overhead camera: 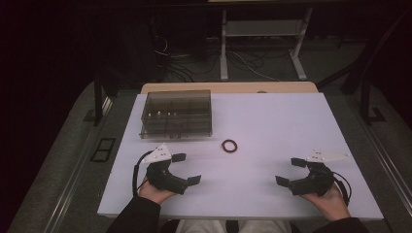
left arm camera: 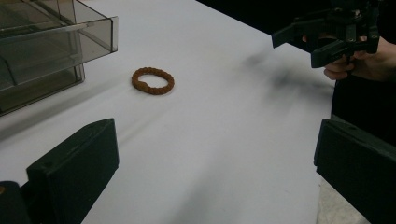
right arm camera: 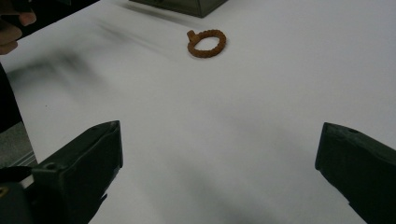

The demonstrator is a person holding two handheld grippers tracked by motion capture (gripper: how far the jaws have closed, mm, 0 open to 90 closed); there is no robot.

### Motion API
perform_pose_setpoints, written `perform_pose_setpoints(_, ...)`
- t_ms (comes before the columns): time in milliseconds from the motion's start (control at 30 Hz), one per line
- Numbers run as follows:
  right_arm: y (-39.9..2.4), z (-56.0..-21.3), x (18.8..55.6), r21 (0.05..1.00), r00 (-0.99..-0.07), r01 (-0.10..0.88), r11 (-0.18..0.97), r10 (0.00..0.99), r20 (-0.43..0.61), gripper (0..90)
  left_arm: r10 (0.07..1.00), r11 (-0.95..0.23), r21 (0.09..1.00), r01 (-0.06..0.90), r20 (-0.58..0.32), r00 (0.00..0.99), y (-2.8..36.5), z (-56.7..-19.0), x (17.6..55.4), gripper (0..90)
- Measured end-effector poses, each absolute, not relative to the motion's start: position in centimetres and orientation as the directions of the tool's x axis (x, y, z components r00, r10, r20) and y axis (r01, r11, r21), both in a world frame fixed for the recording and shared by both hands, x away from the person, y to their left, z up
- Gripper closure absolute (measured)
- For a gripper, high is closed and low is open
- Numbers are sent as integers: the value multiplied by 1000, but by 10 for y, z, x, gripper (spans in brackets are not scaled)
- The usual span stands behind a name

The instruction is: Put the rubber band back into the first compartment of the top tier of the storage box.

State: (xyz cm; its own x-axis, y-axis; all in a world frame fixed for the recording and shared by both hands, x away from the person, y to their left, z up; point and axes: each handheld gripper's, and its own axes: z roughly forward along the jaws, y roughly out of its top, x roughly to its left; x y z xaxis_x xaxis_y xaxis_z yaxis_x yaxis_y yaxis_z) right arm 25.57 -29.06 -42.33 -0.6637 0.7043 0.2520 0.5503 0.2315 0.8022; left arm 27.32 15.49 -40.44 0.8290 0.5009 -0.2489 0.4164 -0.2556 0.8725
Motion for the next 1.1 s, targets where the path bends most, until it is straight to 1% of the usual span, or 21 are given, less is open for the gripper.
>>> perform_pose_setpoints(233,-291,-423,256,802,-663,552,230,704,255,1,492,-272,865,422,-252,833,152,-400,277,0)
perform_pose_setpoints(1100,-290,-424,256,795,-663,559,234,702,260,1,448,-373,838,399,-214,868,128,-380,299,0)
